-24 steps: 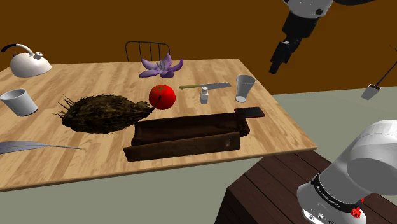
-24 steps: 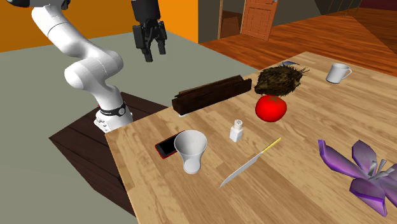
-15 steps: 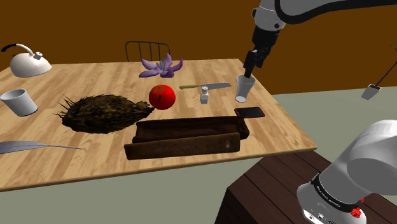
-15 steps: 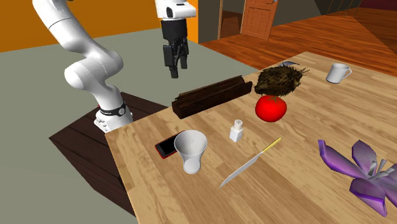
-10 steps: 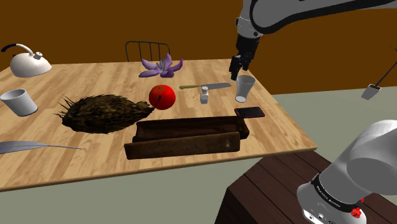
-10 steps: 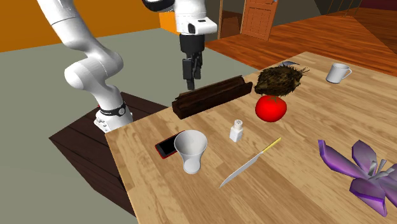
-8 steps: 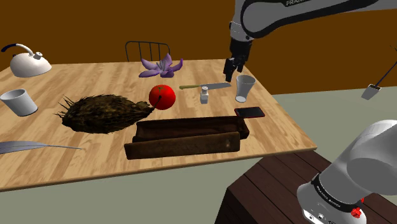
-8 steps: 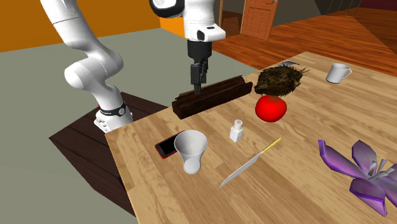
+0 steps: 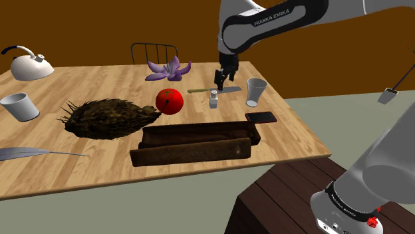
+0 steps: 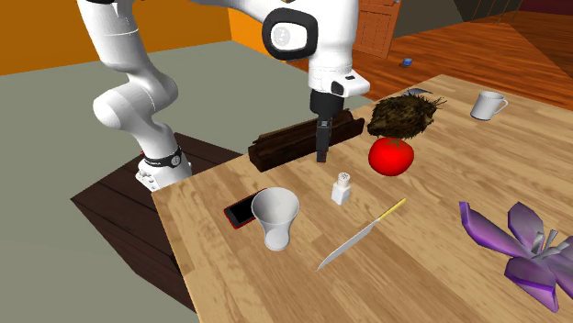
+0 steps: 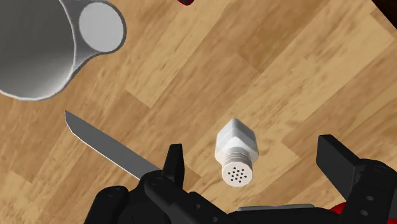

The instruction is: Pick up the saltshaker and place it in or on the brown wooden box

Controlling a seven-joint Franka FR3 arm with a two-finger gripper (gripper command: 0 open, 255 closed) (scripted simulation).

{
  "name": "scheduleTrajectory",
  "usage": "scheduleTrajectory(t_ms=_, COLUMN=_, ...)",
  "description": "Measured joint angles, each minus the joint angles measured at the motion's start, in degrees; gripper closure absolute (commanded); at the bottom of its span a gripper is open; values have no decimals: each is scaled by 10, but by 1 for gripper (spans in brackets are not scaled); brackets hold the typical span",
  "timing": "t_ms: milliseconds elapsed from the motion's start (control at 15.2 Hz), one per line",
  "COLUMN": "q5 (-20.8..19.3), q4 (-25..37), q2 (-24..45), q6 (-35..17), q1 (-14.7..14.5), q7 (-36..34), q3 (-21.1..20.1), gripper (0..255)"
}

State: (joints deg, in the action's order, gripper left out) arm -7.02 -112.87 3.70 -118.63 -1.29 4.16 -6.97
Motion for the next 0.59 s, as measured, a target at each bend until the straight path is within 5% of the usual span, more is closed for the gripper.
scheduleTrajectory(t_ms=330, q5=-17, q4=100, q2=110, q6=1, q1=-7, q7=-4, q3=-1, gripper=0)
scheduleTrajectory(t_ms=594, q5=-22, q4=103, q2=134, q6=-19, q1=-8, q7=-6, q3=0, gripper=0)
